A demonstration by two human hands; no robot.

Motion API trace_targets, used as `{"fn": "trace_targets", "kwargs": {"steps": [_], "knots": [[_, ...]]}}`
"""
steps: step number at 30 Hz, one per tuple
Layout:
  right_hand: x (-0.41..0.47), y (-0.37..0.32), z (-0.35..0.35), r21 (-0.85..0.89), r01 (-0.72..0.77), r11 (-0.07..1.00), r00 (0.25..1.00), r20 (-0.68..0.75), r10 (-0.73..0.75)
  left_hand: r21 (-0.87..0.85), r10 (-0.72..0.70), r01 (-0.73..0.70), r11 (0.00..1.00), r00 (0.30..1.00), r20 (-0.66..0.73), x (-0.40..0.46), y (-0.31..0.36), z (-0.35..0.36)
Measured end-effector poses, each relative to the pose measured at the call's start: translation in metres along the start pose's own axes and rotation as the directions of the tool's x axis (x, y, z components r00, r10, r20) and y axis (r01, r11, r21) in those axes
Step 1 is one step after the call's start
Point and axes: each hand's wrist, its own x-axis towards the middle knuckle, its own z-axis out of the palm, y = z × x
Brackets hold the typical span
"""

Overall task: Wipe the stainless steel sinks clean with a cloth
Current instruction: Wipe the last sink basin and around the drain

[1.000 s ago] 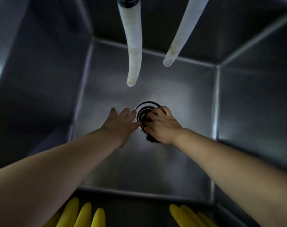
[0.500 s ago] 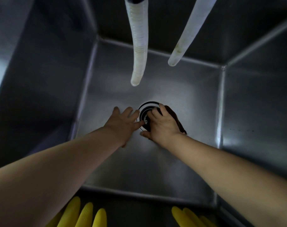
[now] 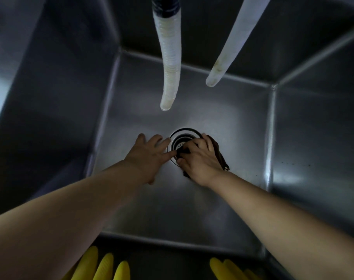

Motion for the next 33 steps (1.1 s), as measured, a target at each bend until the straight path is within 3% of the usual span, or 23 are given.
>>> {"fn": "trace_targets", "kwargs": {"steps": [4, 8, 12, 14, 16, 18, 20, 22, 24, 26, 28, 30, 33], "knots": [[0.002, 0.003, 0.001, 0.005, 0.023, 1.000, 1.000, -0.006, -0.023, 0.021, 0.006, -0.006, 1.000, 1.000, -0.001, 0.000, 0.000, -0.002], [-0.001, 0.015, -0.003, -0.125, 0.120, 0.985, 0.993, 0.022, -0.118, 0.026, 0.001, -0.001, 1.000, 1.000, 0.012, 0.001, 0.002, -0.001], [-0.017, 0.037, -0.001, -0.169, 0.180, 0.969, 0.957, -0.196, -0.212, 0.000, 0.009, -0.009, 1.000, 1.000, -0.001, 0.002, 0.000, 0.005], [-0.029, 0.050, 0.001, -0.139, 0.065, 0.988, 0.953, -0.284, -0.103, -0.024, 0.012, -0.013, 1.000, 1.000, -0.006, 0.003, -0.001, 0.006], [-0.046, 0.060, -0.001, -0.107, -0.197, 0.975, 0.932, -0.330, 0.152, -0.042, 0.013, -0.014, 0.999, 1.000, -0.019, 0.003, -0.002, 0.006], [-0.069, 0.064, -0.002, -0.086, -0.471, 0.878, 0.842, -0.340, 0.418, -0.057, 0.005, -0.007, 0.998, 0.999, -0.037, 0.001, -0.002, 0.008], [-0.093, 0.061, 0.005, -0.145, -0.552, 0.821, 0.809, -0.333, 0.485, -0.069, -0.012, 0.008, 0.998, 0.999, -0.047, -0.003, -0.002, 0.008], [-0.109, 0.050, 0.015, -0.246, -0.438, 0.864, 0.887, -0.276, 0.371, -0.078, -0.031, 0.027, 0.997, 0.998, -0.062, -0.007, -0.002, 0.007], [-0.113, 0.035, 0.022, -0.331, -0.180, 0.926, 0.981, -0.134, 0.143, -0.046, -0.023, 0.019, 0.999, 0.997, -0.079, -0.010, -0.002, 0.007], [-0.104, 0.016, 0.027, -0.355, 0.102, 0.929, 0.995, 0.036, -0.095, -0.075, -0.037, 0.030, 0.997, 0.995, -0.088, -0.014, -0.007, 0.010], [-0.087, -0.004, 0.029, -0.327, 0.261, 0.908, 0.965, 0.108, -0.238, -0.161, -0.101, 0.085, 0.983, 0.991, -0.093, -0.021, -0.019, 0.011], [-0.061, -0.023, 0.030, -0.299, 0.295, 0.908, 0.955, 0.100, -0.278, -0.208, -0.185, 0.159, 0.965, 0.976, -0.112, -0.028, -0.034, 0.009], [-0.009, -0.051, 0.027, -0.239, 0.213, 0.947, 0.977, 0.039, -0.210, -0.295, -0.374, 0.327, 0.898, 0.920, -0.118, -0.036, -0.059, 0.001]]}}
